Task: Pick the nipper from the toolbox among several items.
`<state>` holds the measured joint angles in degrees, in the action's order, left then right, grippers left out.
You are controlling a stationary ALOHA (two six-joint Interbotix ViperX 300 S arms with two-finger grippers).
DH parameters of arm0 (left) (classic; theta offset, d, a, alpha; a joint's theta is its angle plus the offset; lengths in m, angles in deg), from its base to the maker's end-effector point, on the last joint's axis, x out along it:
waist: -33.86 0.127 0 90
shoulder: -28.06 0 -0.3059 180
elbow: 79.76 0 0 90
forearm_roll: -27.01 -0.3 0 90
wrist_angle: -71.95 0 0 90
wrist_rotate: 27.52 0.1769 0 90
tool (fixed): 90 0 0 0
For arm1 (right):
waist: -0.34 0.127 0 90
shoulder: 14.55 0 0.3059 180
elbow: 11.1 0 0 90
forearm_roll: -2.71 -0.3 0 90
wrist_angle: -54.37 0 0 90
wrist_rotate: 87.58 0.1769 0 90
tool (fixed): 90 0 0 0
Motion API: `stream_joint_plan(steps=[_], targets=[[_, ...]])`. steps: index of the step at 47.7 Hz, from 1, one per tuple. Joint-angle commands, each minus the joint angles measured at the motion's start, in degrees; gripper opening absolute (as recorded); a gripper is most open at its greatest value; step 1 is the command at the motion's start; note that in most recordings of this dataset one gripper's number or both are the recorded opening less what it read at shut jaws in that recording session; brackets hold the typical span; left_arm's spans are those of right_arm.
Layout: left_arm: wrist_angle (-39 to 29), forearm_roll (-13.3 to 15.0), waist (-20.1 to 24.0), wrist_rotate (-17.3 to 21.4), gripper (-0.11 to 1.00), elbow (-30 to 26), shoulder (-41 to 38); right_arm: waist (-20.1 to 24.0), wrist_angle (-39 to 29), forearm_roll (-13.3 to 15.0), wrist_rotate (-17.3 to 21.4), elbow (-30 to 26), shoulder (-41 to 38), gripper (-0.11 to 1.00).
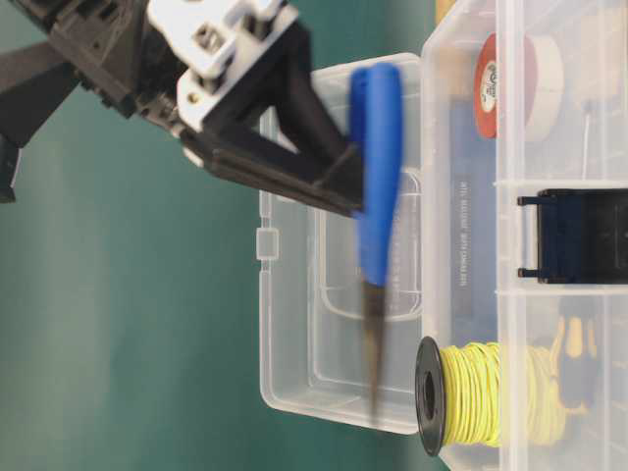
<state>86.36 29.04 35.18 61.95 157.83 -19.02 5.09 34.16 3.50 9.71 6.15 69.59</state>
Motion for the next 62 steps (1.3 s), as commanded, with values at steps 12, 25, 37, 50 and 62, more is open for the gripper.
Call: stream_joint_plan(steps=[12,25,37,50,62], targets=[[0.26,0.09,0.09,-0.18,0.0,-0.26,-0.26,4.39,6.06,-0.09,4.39,-0.35,-10.02,0.13],[0.26,0.09,0.0,-0.18,0.0,-0.09,-0.26,4.83,7.38,-0.18,8.44,-0.7,-17.14,0.13],[0.26,0.09,0.09,-0.18,0.0,0.0,-0.26,4.57,6.94,-0.18,9.14,-0.97,-18.98,0.14],[-0.09,0.18,0.09,-0.18,0.0,0.18,-0.26,3.87,1.32,0.7,8.96,-1.23,-11.16,0.75],[-0.53,0.09,0.09,-0.26,0.0,0.18,-0.18,3.08,-1.76,5.89,8.96,2.02,4.83,0.79]])
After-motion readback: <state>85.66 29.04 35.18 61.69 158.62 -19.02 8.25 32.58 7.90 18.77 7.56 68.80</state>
